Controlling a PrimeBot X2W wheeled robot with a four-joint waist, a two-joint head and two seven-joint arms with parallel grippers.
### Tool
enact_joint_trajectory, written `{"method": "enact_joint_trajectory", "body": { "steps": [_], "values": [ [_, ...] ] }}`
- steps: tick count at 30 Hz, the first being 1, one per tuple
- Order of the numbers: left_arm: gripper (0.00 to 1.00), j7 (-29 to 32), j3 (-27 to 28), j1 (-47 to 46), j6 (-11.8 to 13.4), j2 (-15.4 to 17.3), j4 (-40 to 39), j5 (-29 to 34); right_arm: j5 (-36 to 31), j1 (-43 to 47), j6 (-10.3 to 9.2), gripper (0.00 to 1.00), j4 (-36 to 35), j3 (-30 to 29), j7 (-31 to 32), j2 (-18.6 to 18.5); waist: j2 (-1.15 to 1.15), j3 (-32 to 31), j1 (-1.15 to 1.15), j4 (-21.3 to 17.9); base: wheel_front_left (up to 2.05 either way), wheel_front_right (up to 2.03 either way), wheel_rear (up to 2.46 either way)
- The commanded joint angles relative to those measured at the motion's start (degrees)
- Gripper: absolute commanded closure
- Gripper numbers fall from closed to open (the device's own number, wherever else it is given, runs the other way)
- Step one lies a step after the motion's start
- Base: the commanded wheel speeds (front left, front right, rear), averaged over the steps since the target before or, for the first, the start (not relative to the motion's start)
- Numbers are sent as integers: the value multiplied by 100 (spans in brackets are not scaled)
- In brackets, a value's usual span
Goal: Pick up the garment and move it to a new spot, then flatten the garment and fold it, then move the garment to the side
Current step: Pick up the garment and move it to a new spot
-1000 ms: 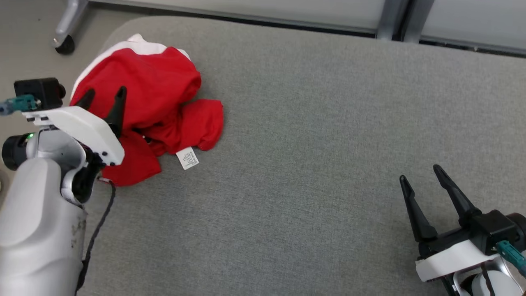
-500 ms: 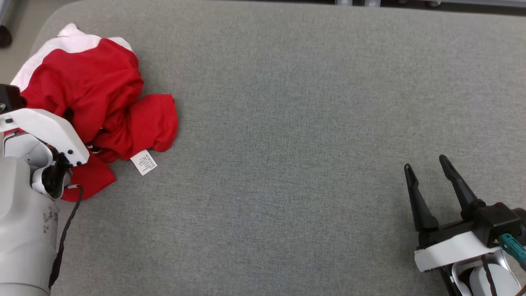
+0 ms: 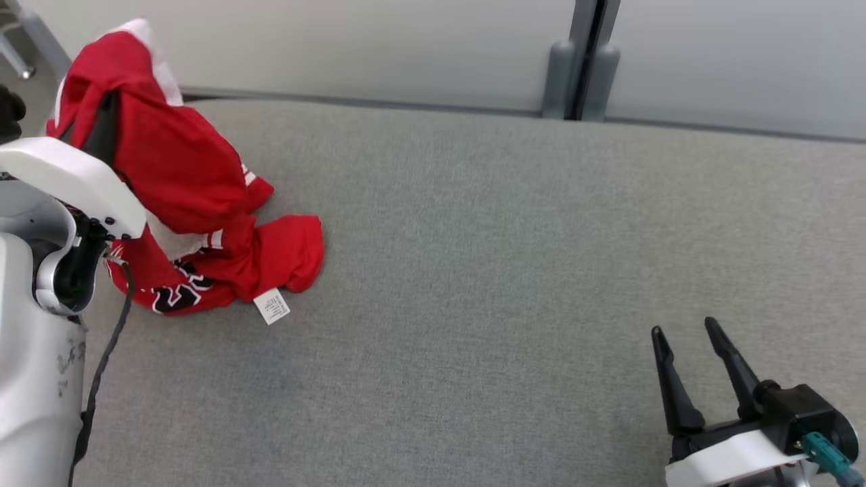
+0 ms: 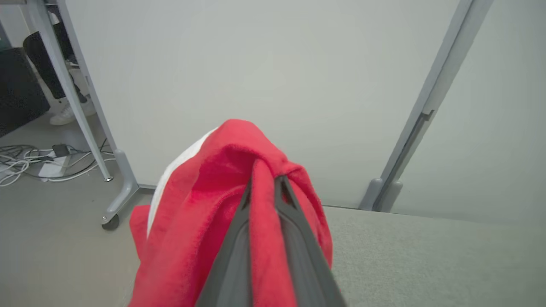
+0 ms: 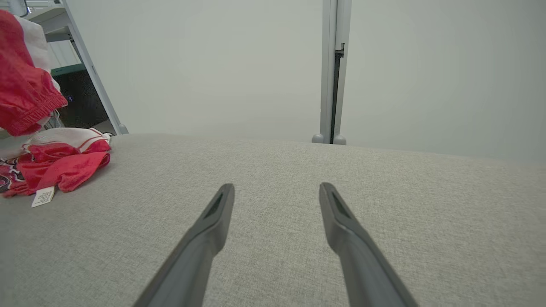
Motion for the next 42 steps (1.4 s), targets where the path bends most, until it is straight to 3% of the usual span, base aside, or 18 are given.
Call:
{"method": "enact_joint_trajectory", "body": {
  "steps": [1, 5, 6, 11, 16, 19, 22, 27, 32, 33, 35, 36, 42],
  "values": [
    [100, 238, -45, 289, -39, 16, -751, -166, 48, 106, 1, 0, 12, 19, -28, 33, 0, -379, 0, -194, 0, 0, 0],
    [100, 1025, -214, 1104, -25, -140, -2850, -654, 95, 173, 1, 0, 11, 62, -28, 115, 0, -517, 0, -637, 0, 0, 0],
    [100, 1025, -214, 1104, -25, -140, -2850, -654, 95, 173, 1, 0, 11, 62, -28, 115, 0, -517, 0, -637, 0, 0, 0],
    [100, 1628, -624, 1854, 150, -535, -4639, -1059, 98, 137, 1, 0, -16, 67, -28, 143, 0, -472, 0, -1213, 0, 0, 0],
    [100, 1953, -1194, 2375, 304, -974, -5380, -1352, 140, 59, 1, 0, -91, 19, -27, 152, 0, -376, 0, -1911, 0, 0, 0],
    [100, 1986, -1435, 2605, 391, -1091, -5155, -1306, 212, 40, 1, 0, -127, 35, -28, 159, 0, -296, 0, -2346, 0, 0, 0],
    [100, 1831, -1576, 2704, 456, -1008, -4394, -926, 297, 34, 1, 0, -138, 4, -27, 155, 0, -200, 0, -2708, 0, 0, 0],
    [100, 1202, -1824, 2601, 226, -1150, -2405, -697, 406, 86, 1, 0, -117, 3, -26, 158, 0, -95, 0, -3069, 0, 0, 0],
    [100, 313, -1934, 2235, 50, -1259, -733, -561, 450, 90, 1, 0, -98, 5, -21, 158, 0, -99, 0, -3141, 0, 0, 0],
    [94, 96, -1930, 2165, 38, -1282, -493, -540, 449, 92, 1, 0, -97, 14, -21, 159, 0, -109, 0, -3123, 0, 0, 0],
    [36, -340, -1985, 2048, 4, -1321, -147, -487, 408, 91, 1, 0, -101, 12, -21, 157, 0, -143, 0, -3050, 0, 0, 0],
    [0, -562, -2001, 2011, -6, -1338, -11, -454, 377, 102, 1, 0, -109, 1, -21, 157, 0, -175, 0, -2996, 0, 0, 0],
    [0, -1975, -2010, 2284, 169, -1357, 1, -125, 116, 220, 1, 0, -209, -112, -21, 153, 0, -443, 0, -2613, 0, 0, 0]
  ]
}}
